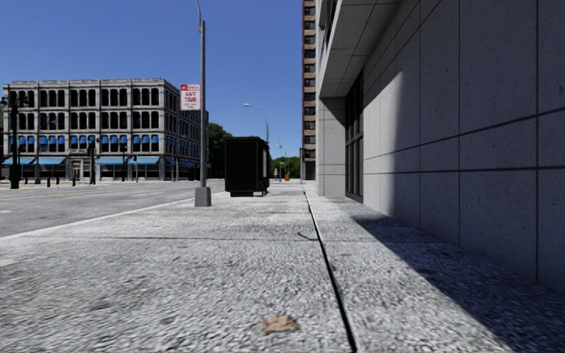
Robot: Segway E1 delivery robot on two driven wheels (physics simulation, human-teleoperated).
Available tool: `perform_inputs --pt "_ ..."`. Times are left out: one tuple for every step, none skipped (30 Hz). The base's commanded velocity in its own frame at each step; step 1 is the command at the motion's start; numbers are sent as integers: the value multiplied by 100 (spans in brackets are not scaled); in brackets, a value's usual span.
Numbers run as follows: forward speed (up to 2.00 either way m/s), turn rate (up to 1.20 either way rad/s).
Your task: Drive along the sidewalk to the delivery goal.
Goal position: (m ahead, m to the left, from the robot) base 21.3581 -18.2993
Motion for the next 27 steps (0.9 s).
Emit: perform_inputs --pt "194 -5" --pt "194 0" --pt "194 0" --pt "194 0" --pt "194 0" --pt "194 0" --pt "194 0" --pt "194 0" --pt "194 0" --pt "194 0" --pt "194 0" --pt "194 0" --pt "194 0" --pt "194 0" --pt "194 0" --pt "195 0" --pt "195 0" --pt "198 0" --pt "199 0" --pt "200 0" --pt "200 0" --pt "200 0" --pt "200 0" --pt "200 0" --pt "200 0" --pt "200 0" --pt "200 0"
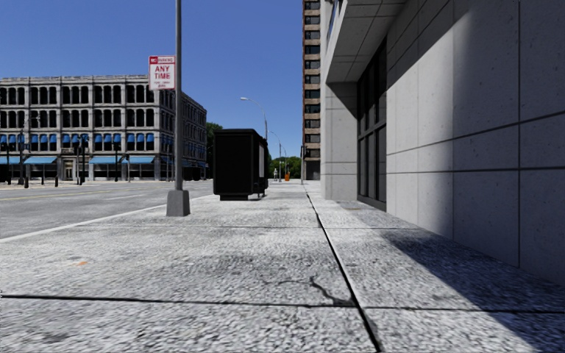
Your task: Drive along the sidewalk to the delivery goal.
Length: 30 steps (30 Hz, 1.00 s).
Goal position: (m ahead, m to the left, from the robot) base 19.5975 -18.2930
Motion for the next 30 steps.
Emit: perform_inputs --pt "200 0" --pt "200 0" --pt "200 0" --pt "200 0" --pt "200 0" --pt "200 0" --pt "200 0" --pt "200 0" --pt "200 0" --pt "200 0" --pt "200 0" --pt "200 0" --pt "200 0" --pt "200 0" --pt "200 0" --pt "200 0" --pt "200 0" --pt "200 0" --pt "200 0" --pt "200 0" --pt "200 0" --pt "200 0" --pt "198 0" --pt "197 0" --pt "196 0" --pt "196 0" --pt "196 0" --pt "196 0" --pt "195 0" --pt "194 0"
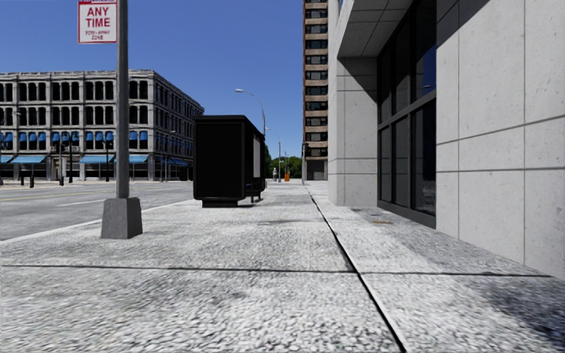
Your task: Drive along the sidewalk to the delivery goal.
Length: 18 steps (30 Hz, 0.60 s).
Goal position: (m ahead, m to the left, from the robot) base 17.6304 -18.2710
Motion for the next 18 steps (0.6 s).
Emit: perform_inputs --pt "194 0" --pt "192 0" --pt "189 0" --pt "187 0" --pt "186 0" --pt "186 0" --pt "186 0" --pt "186 0" --pt "186 0" --pt "186 0" --pt "186 0" --pt "186 0" --pt "186 0" --pt "186 0" --pt "186 0" --pt "186 0" --pt "186 0" --pt "186 0"
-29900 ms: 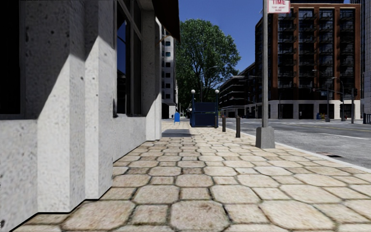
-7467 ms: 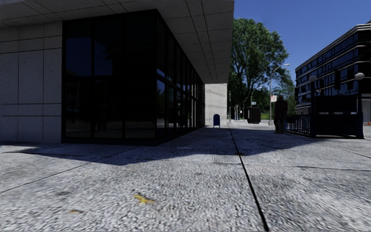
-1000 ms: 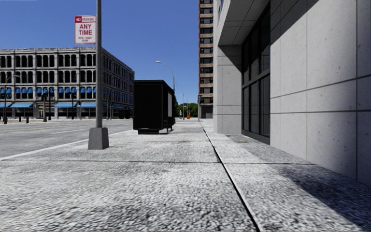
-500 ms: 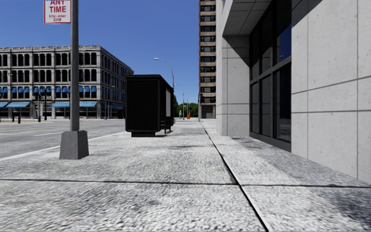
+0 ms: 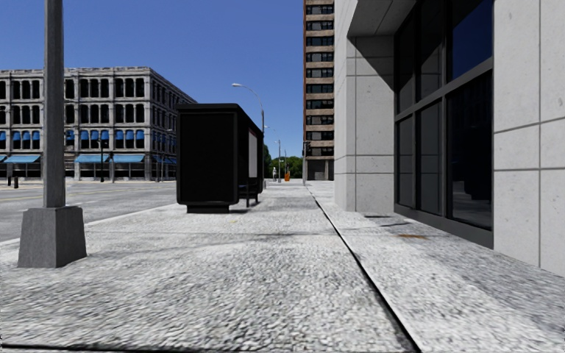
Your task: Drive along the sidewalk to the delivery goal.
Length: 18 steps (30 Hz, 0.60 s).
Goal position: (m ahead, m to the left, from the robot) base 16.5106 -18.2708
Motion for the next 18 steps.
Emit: perform_inputs --pt "186 0" --pt "186 0" --pt "186 0" --pt "186 0" --pt "186 0" --pt "186 0" --pt "186 0" --pt "186 0" --pt "186 0" --pt "186 0" --pt "186 0" --pt "187 0" --pt "190 0" --pt "200 0" --pt "200 0" --pt "200 0" --pt "200 0" --pt "200 0"
